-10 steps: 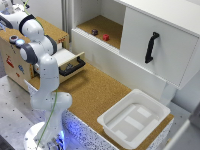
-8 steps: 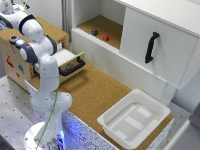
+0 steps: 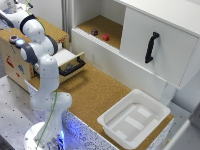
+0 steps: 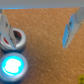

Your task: Grasp the yellow block and turn it right

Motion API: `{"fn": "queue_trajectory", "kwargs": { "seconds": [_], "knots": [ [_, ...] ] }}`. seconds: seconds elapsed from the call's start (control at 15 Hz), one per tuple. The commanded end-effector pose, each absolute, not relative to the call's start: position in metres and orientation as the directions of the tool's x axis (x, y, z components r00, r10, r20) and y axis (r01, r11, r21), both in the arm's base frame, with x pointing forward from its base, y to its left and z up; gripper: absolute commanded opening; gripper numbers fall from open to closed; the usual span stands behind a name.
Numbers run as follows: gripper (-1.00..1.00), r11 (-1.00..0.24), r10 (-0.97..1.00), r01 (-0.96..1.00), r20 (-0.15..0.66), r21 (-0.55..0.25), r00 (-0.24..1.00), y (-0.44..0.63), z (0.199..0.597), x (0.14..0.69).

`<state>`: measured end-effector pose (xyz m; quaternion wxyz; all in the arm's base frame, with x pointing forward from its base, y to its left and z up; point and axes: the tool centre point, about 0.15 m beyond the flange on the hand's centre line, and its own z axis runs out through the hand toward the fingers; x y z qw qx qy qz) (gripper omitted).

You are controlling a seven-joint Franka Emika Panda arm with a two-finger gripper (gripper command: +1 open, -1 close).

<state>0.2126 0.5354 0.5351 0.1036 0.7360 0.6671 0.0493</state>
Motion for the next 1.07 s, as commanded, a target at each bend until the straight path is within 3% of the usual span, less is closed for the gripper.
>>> {"fn": "queue_trajectory", "kwargs": {
  "seconds": [0.0, 0.4, 0.8, 1.0],
  "knots": [
    [1.0, -0.07, 0.989, 0.979, -0.112, 0.194, 0.093, 0.492, 0.514, 0.273],
    [1.0, -0.116, 0.993, 0.98, 0.006, 0.161, 0.117, 0.455, 0.473, 0.315],
    [1.0, -0.061, 0.994, 0.991, 0.099, 0.119, 0.05, 0.449, 0.433, 0.335],
    [1.0, -0.115, 0.985, 0.99, 0.138, 0.08, 0.103, 0.445, 0.42, 0.347]
  ]
}}
